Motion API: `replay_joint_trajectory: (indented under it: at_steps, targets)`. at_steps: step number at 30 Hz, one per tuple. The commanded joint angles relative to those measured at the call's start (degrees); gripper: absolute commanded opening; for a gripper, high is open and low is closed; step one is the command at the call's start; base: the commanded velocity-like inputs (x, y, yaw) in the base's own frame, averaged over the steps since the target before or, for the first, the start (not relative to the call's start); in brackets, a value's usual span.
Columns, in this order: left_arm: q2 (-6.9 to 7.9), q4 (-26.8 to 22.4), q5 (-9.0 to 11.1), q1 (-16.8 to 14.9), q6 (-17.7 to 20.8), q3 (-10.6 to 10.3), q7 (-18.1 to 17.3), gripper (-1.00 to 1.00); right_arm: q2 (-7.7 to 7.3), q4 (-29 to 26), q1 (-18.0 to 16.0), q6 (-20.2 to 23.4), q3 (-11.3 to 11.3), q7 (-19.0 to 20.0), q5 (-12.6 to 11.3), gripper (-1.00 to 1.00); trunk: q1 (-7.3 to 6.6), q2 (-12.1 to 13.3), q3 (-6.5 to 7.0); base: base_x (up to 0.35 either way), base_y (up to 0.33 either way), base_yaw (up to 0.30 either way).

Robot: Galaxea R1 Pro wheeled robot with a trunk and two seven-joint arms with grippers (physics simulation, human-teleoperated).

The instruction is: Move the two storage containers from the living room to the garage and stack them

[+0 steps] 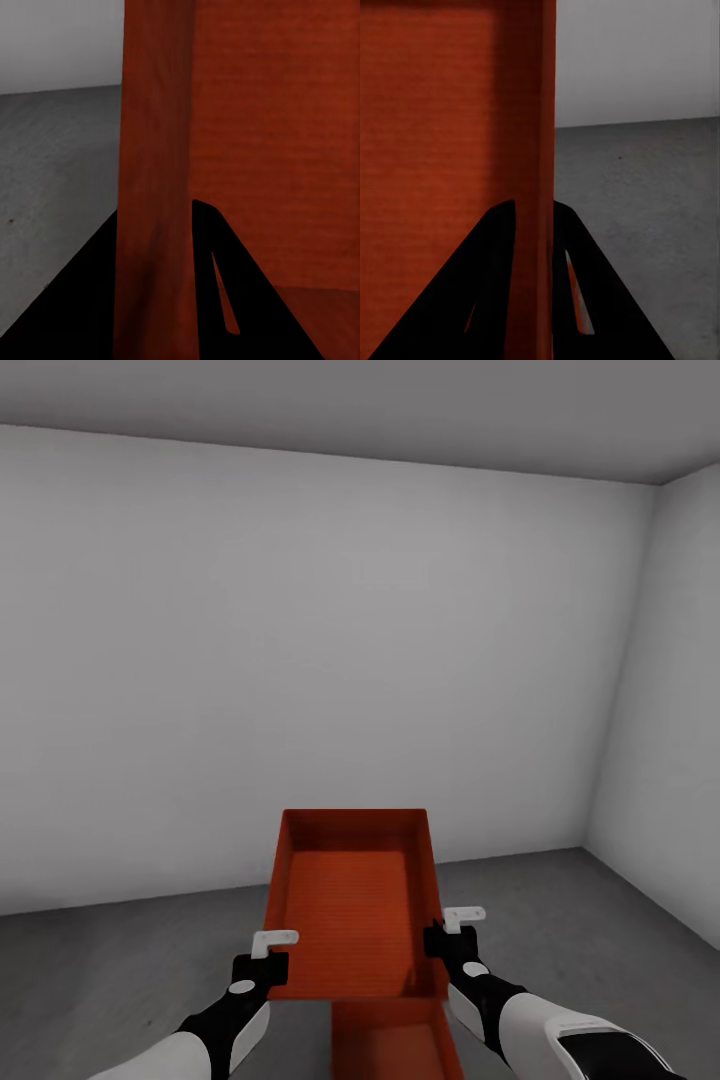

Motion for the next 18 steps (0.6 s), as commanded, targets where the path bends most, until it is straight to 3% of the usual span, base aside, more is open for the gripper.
replay_joint_trajectory:
  at_steps: [1,18]
  targets:
    - [0.54,-0.1,-0.2,-0.1,-0.3,3.2,0.9,-1.0,-0.52,0.2,0.0,-0.3,-2.0,-0.5,-0.8,-1.0,0.01,-0.1,-0.09,0.085,-0.138,0.0]
    - [0.56,-0.1,-0.1,-0.1,-0.3,3.2,0.9,-1.0,-0.51,0.2,0.0,-0.3,-2.0,-0.5,-0.8,-1.0,0.01,-0.1,-0.47,0.032,-0.035,0.0]
